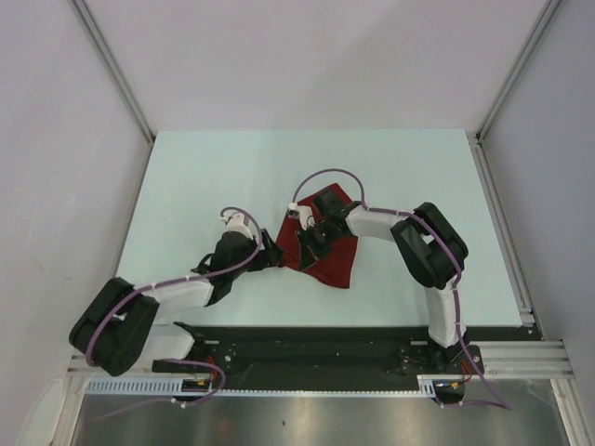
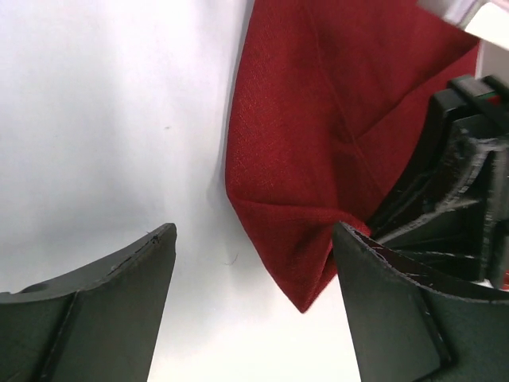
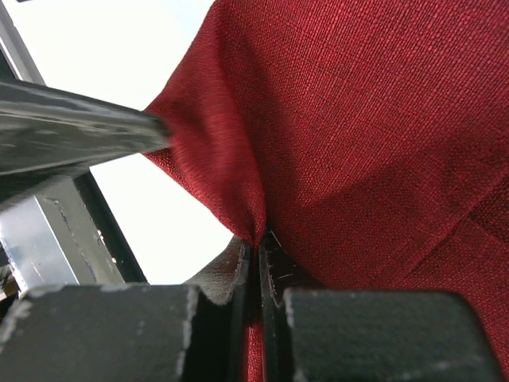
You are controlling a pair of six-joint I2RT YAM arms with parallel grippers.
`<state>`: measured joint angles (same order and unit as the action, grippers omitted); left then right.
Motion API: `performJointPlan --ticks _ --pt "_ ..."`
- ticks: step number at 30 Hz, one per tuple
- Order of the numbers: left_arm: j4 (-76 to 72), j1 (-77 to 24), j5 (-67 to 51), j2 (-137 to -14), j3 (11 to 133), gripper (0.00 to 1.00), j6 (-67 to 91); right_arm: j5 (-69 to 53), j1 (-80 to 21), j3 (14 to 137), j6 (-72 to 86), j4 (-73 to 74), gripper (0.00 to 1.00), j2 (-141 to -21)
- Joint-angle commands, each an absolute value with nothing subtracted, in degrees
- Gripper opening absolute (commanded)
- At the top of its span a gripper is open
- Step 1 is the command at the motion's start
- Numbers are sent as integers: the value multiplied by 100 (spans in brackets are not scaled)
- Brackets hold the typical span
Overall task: Fold the napkin, place the utensils inside, and roll it up
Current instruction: Roll the napkin with the utensil
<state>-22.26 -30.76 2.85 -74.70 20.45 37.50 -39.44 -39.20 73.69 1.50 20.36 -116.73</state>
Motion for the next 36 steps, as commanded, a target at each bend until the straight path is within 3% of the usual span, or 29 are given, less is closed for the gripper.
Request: performJointPlan --ticks 1,11,14,15,16,20,25,27,31,36 --pt "-2516 -2997 422 -6953 1933 84 3929 -3911 -3999 7383 70 2329 0 -11909" --pt "-2057 -2953 44 -7971 2549 84 3727 -3832 -4008 7357 62 2329 0 -11900" --pt "-1899 -2953 -263 -8068 2558 77 3604 -3815 -4008 7356 70 2312 0 -11892" --pt "-1846 -2962 -307 -8034 2549 67 3525 -3806 -3999 7348 88 2312 0 -11892" --pt "-1715 -2962 -325 -7990 2540 65 3472 -3797 -3999 7356 97 2303 0 -11892" --pt "-1188 -2953 -360 -7805 2628 56 3217 -3779 -3990 7365 114 2285 0 -11909" --pt "-545 -2962 -343 -7805 2742 55 3032 -3771 -3973 7383 141 2268 0 -11953" --pt "-492 -2962 -229 -7674 2681 56 3032 -3762 -3964 7392 184 2233 0 -11953" --pt "-378 -2962 -18 -7015 2610 79 3093 -3762 -3946 7462 281 2232 0 -12006" --pt "-526 -2953 -315 -6338 2322 89 3550 -3779 -3929 7559 281 2355 0 -12102"
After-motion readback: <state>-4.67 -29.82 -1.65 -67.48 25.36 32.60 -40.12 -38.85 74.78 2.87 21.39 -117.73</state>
